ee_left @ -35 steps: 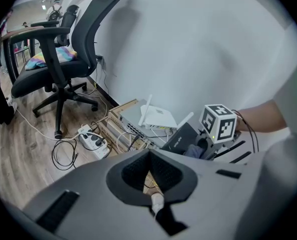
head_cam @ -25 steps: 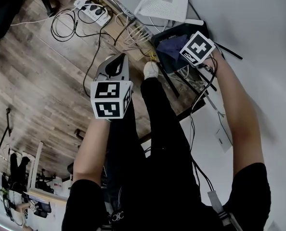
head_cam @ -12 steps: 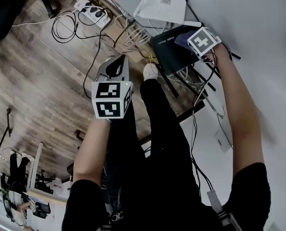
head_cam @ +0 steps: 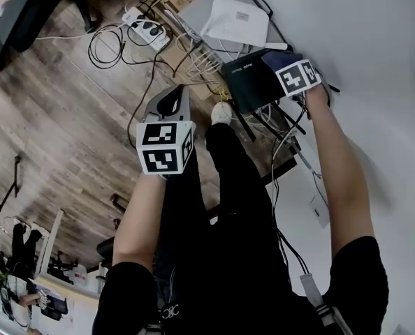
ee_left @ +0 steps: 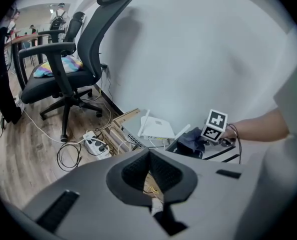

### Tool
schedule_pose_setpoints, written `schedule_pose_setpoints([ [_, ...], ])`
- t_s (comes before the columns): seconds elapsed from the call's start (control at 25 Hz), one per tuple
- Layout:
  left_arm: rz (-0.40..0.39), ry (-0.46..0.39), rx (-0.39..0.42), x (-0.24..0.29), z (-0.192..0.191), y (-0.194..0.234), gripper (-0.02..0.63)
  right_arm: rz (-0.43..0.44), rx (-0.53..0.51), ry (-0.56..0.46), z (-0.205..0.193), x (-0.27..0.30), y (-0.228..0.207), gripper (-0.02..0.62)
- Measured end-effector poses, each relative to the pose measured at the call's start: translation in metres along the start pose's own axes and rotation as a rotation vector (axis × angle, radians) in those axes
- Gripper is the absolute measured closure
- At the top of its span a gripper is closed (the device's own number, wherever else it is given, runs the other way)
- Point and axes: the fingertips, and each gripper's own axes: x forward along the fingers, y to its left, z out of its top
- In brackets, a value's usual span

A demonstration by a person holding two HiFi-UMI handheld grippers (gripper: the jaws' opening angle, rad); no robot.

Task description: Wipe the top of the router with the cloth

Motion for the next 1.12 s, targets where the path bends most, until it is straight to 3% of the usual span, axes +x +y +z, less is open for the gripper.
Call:
schedule_pose_setpoints([
  [0.24, 0.045, -0.098, -0.056, -0.049, 0.047, -0.014, 0.601, -0.011, 0.024, -0.254, 0.021, -0.091, 0.01, 0.54],
  [0.36, 0.06, -0.168, -0.065, -0.085, 0.083, -0.025, 0.601, 0.016, 0.095, -0.404, 0.027, -0.146, 0.018, 0.54],
  [0.6, 0.101, -0.276, 0.001, -0.179, 0.144, -0.059, 0.601, 0.057, 0.289, -0.76, 0.017, -0.284, 0.035, 0.54],
  [0.76, 0.113, -0.396, 0.026, -0.242, 0.195, -0.083, 0.601, 0.028, 0.407, -1.014, 0.013, -0.374, 0.015, 0.54],
  [0.88, 0.118, -0.447, 0.061, -0.285, 0.212, -0.11, 0.601, 0.01, 0.49, -1.16, -0.008, -0.435, 0.001, 0.54],
  [1.12, 0.131, -0.571, 0.153, -0.361, 0.24, -0.154, 0.601, -0.033, 0.552, -1.461, -0.04, -0.562, -0.021, 0.54],
])
